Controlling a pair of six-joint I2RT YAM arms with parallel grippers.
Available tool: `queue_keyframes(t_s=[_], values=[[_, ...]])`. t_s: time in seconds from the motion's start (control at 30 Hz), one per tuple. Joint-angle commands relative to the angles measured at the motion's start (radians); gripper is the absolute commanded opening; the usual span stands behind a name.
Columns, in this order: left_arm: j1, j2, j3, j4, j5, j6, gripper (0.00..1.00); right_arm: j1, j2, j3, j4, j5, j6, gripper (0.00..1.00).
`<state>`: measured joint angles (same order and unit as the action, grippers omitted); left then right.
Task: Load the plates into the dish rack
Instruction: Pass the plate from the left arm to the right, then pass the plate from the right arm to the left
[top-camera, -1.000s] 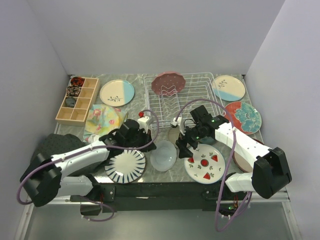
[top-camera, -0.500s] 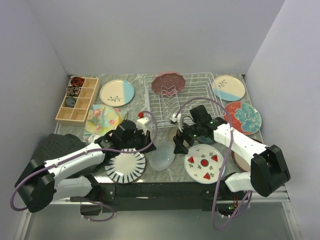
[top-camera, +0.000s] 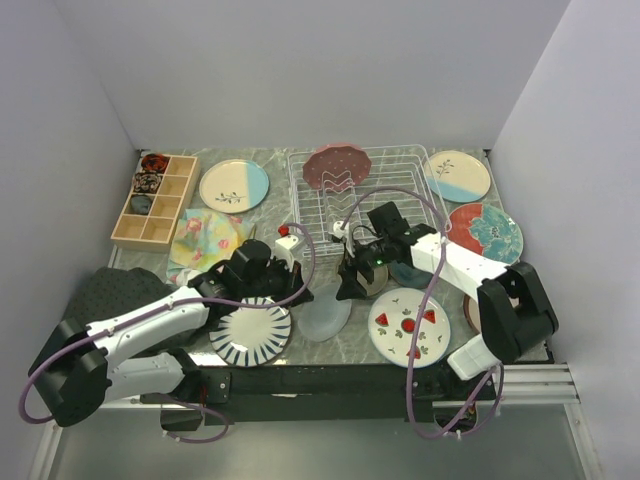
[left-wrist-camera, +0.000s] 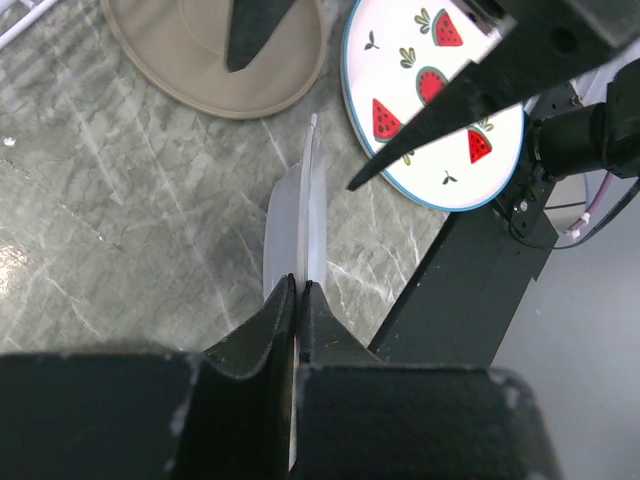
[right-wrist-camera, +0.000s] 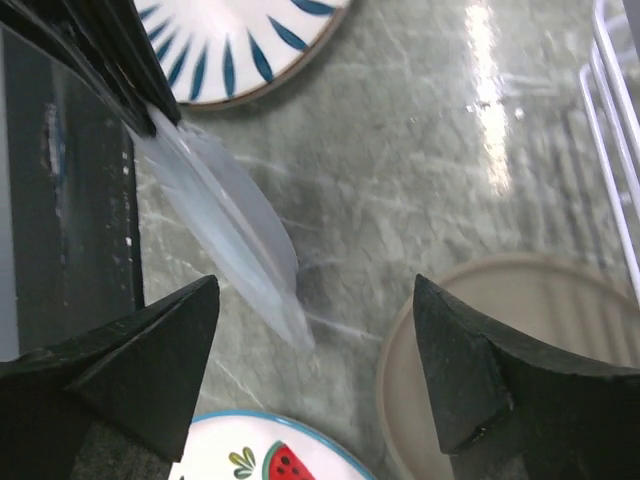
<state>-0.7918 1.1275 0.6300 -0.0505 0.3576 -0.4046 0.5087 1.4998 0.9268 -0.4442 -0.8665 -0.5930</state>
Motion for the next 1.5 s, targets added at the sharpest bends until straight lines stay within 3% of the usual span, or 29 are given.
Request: queue_keyframes(t_s=[0.0, 0.1, 0.2, 0.23, 0.4, 0.5, 0.57, 0.6, 0.63, 0.7, 0.77, 1.07, 1.47], values=[[-0.006, -0.041, 0.046, 0.057, 0.047, 0.021, 0.01, 0.028, 0.033, 0.072, -0.071, -0.086, -0.086, 0.82], [-0.006, -0.034, 0.060, 0.060, 0.061, 0.026, 0.01, 0.042, 0.042, 0.079, -0.100, -0.101, -0.117, 0.74], [-0.006, -0.028, 0.069, 0.060, 0.064, 0.029, 0.01, 0.045, 0.056, 0.109, -0.160, -0.126, -0.166, 0.56], [-0.004, -0.028, 0.068, 0.061, 0.064, 0.029, 0.01, 0.045, 0.063, 0.115, -0.180, -0.135, -0.185, 0.43], [-0.006, -0.026, 0.068, 0.080, 0.095, 0.032, 0.01, 0.044, 0.060, 0.122, -0.235, -0.170, -0.244, 0.09], [-0.006, -0.020, 0.073, 0.075, 0.107, 0.042, 0.01, 0.045, 0.053, 0.133, -0.275, -0.175, -0.287, 0.00], [-0.004, -0.018, 0.079, 0.067, 0.106, 0.049, 0.12, 0.044, 0.037, 0.138, -0.307, -0.174, -0.315, 0.00], [-0.004, -0.018, 0.079, 0.054, 0.093, 0.055, 0.39, 0.044, 0.030, 0.142, -0.313, -0.169, -0.318, 0.00], [-0.006, -0.023, 0.083, 0.054, 0.087, 0.059, 0.50, 0.044, 0.014, 0.145, -0.318, -0.155, -0.317, 0.00], [-0.006, -0.029, 0.088, 0.011, 0.083, 0.075, 0.69, 0.044, 0.002, 0.168, -0.343, -0.135, -0.311, 0.00], [-0.006, -0.032, 0.096, 0.005, 0.093, 0.081, 0.76, 0.036, 0.003, 0.194, -0.410, -0.118, -0.332, 0.00], [-0.032, 0.037, 0.175, -0.126, 0.116, 0.154, 0.80, -0.016, -0.018, 0.248, -0.518, -0.166, -0.396, 0.00], [-0.063, 0.130, 0.292, -0.241, 0.103, 0.231, 0.59, -0.091, -0.058, 0.264, -0.597, -0.216, -0.469, 0.00]])
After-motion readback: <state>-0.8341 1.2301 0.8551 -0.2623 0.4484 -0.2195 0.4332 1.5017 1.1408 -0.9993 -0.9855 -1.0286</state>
